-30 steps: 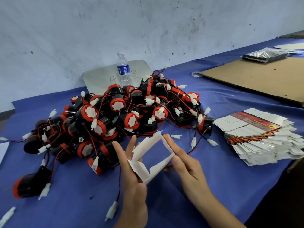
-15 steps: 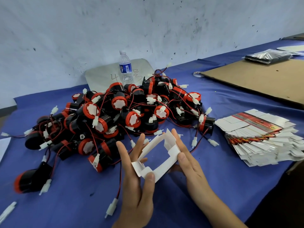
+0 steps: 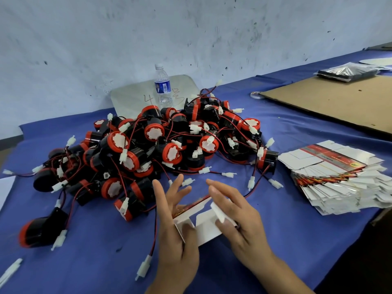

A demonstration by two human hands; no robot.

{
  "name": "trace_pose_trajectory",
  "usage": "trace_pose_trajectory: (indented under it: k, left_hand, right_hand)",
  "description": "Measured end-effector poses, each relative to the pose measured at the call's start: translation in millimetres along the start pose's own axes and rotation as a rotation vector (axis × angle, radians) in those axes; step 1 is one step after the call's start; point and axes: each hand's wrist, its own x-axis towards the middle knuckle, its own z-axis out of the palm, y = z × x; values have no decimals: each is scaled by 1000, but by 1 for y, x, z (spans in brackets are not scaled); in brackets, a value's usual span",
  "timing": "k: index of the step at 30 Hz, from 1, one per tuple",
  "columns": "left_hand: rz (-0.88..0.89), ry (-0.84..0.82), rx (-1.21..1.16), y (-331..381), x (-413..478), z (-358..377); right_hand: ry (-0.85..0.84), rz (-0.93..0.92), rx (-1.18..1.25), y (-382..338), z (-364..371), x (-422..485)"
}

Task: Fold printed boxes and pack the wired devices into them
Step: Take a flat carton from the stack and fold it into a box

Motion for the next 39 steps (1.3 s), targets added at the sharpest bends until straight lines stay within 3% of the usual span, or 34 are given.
trace_pose_trajectory:
  k: [5, 12, 16, 22, 30, 36, 39]
  left_hand:
    - [-118, 190, -142, 0, 7, -6]
    - [-250, 352, -199, 0, 9, -16]
    - [-258, 332, -213, 0, 11, -15]
    - [-133, 197, -144, 6, 4, -1]
    - [-39, 89, 125, -3, 6, -4]
    - [61, 38, 136, 0, 4, -5]
    - [144, -18, 142, 3, 5, -4]
  right_hand:
    - [-146, -37, -105, -3, -5, 1]
    - [-140, -164, -283, -9, -5, -2]
    - [-72, -212, -365, -6, 0, -3]
    - [150, -36, -284, -3, 0, -2]
    - [178, 62, -167, -4, 1, -1]
    - [101, -40, -84, -8, -2, -3]
    - [149, -65, -103, -11, -3, -3]
